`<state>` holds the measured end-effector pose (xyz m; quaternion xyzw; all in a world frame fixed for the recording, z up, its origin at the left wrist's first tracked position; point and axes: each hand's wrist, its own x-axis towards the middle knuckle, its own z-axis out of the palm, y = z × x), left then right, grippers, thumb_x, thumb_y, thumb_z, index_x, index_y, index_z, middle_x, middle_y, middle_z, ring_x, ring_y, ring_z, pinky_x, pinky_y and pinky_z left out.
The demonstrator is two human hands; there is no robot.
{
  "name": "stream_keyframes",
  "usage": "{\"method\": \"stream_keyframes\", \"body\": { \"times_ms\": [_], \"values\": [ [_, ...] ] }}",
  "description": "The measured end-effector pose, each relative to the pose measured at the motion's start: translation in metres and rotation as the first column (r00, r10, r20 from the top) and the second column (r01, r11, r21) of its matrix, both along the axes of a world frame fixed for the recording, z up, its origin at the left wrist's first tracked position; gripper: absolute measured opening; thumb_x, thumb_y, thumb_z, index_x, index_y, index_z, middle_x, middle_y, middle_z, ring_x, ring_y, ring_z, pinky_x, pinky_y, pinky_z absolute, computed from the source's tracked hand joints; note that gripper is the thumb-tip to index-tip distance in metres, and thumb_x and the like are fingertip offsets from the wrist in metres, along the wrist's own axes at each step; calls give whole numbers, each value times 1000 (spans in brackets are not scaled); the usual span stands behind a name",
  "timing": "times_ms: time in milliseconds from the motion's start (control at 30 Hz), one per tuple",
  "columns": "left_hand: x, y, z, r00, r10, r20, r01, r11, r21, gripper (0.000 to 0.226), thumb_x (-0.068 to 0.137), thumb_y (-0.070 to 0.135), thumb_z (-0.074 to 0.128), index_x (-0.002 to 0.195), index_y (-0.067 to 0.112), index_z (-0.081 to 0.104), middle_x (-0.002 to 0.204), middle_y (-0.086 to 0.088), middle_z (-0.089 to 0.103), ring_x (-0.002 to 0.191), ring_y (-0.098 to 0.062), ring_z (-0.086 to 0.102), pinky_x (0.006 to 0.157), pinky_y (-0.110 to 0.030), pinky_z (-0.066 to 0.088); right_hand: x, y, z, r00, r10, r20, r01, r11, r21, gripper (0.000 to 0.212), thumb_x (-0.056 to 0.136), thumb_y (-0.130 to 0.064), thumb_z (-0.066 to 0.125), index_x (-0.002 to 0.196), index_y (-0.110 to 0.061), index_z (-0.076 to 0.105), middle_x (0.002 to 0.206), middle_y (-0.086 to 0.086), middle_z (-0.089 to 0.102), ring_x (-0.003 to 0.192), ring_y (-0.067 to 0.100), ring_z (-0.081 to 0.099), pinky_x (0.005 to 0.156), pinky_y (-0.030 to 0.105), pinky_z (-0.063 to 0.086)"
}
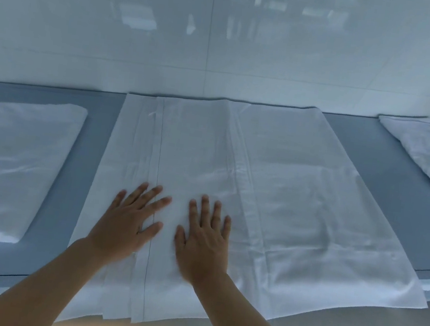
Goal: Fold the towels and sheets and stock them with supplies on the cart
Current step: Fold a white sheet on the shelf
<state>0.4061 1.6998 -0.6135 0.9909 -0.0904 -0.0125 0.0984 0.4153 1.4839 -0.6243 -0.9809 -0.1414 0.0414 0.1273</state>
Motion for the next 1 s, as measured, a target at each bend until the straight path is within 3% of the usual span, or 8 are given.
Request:
{"method": "stream_keyframes", "body": {
  "times_ms": [67, 233, 300, 467, 733, 867, 1000],
  "values": [
    [0, -2, 3, 1000, 19, -9, -19, 1000, 18, 64, 98, 67, 19, 159, 51, 15, 170, 20, 4, 158, -9, -5, 127, -52, 14, 0, 0, 2, 1000, 12, -4, -12, 1000, 18, 70, 104, -54, 16, 165, -25, 0, 172, 3, -13, 157, 31, -18, 126, 54, -8],
    [12, -61, 23, 993, 121, 7, -121, 992, -27, 57, 102, 59, 33, 157, 43, 30, 169, 12, 20, 159, -15, 9, 126, -56, 16, 25, -49, 16, 988, 144, 47, -148, 986, 78, 64, 104, -45, 33, 162, -20, 24, 172, 6, 13, 157, 31, 15, 124, 51, 19],
    [28, -107, 30, 993, 118, 30, -116, 992, -55, 56, 103, 56, 38, 157, 42, 31, 168, 11, 23, 158, -16, 12, 125, -57, 18, 49, -90, 25, 983, 157, 98, -166, 982, 86, 62, 104, -43, 36, 160, -20, 28, 171, 6, 18, 157, 30, 18, 122, 53, 21],
    [83, -240, 35, 995, 82, 58, -74, 990, -123, 57, 103, 55, 39, 157, 39, 31, 168, 10, 24, 158, -18, 13, 125, -58, 18, 123, -227, 39, 990, 69, 127, -72, 997, 17, 61, 106, -43, 35, 161, -22, 25, 172, 3, 15, 158, 29, 12, 125, 56, 16],
    [127, -450, 27, 999, 44, 9, -41, 980, -193, 59, 105, 55, 30, 160, 34, 23, 171, 5, 16, 158, -20, 8, 126, -56, 15, 217, -420, 39, 993, -117, 19, 118, 990, -82, 62, 106, -42, 42, 159, -15, 28, 166, 12, 25, 148, 35, 29, 114, 49, 33],
    [125, -534, 24, 981, 162, -103, -179, 966, -186, 67, 104, 59, 28, 161, 24, 20, 172, -4, 12, 158, -27, 7, 126, -57, 11, 253, -443, 35, 997, -74, 22, 76, 994, -75, 52, 103, -38, 48, 147, -9, 43, 144, 13, 49, 129, 35, 45, 102, 46, 43],
    [130, -590, 26, 943, 259, -208, -288, 949, -126, 88, 100, 65, 32, 162, 8, 9, 171, -16, 2, 158, -36, -1, 122, -63, 4, 298, -427, 39, 997, -78, 6, 78, 997, 27, 49, 103, -34, 50, 141, -2, 46, 135, 19, 50, 126, 38, 44, 103, 46, 42]
  ]
}}
